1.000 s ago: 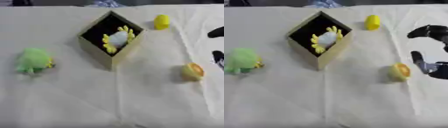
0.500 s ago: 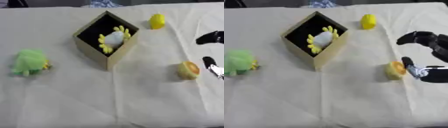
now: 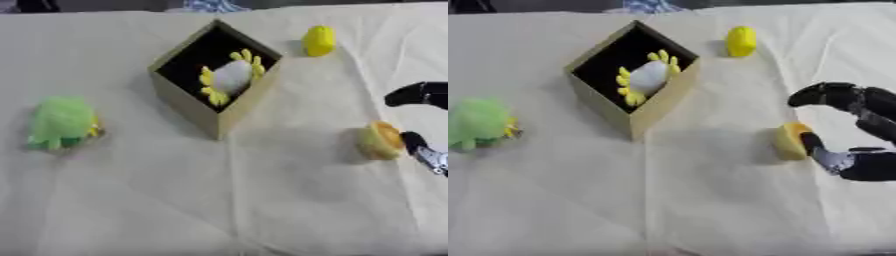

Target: Pick up objects on the table and place them in the box.

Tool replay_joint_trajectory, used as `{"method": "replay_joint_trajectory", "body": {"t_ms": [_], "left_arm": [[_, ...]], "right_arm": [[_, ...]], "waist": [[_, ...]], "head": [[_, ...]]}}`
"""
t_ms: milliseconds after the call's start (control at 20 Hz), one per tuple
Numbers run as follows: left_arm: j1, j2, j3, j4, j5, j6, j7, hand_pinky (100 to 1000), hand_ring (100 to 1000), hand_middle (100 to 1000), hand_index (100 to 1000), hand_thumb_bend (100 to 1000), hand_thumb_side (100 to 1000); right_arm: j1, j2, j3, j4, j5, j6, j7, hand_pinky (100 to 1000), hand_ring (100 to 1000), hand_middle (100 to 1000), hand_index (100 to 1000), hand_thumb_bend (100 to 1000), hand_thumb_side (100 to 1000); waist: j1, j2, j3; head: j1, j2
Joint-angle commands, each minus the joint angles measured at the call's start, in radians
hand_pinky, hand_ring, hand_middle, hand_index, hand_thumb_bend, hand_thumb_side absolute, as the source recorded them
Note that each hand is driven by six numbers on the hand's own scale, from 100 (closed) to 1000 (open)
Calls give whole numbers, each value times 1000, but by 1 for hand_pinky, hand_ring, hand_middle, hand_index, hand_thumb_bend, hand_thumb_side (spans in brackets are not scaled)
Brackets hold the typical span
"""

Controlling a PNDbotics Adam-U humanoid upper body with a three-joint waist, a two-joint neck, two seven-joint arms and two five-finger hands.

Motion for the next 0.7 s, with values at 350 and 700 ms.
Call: {"method": "replay_joint_trajectory", "body": {"t_ms": [350,700], "left_arm": [[-15,30,5,-20,5,2,1,791,710,673,803,350,575],[-16,30,5,-20,10,5,1,791,710,672,803,347,577]], "right_arm": [[-8,-26,-10,-15,42,19,-9,919,898,859,907,100,534],[-9,-33,-9,-15,142,27,3,920,900,854,925,100,100]], "waist": [[2,-5,4],[4,3,20]], "head": [[6,-13],[8,-17]]}}
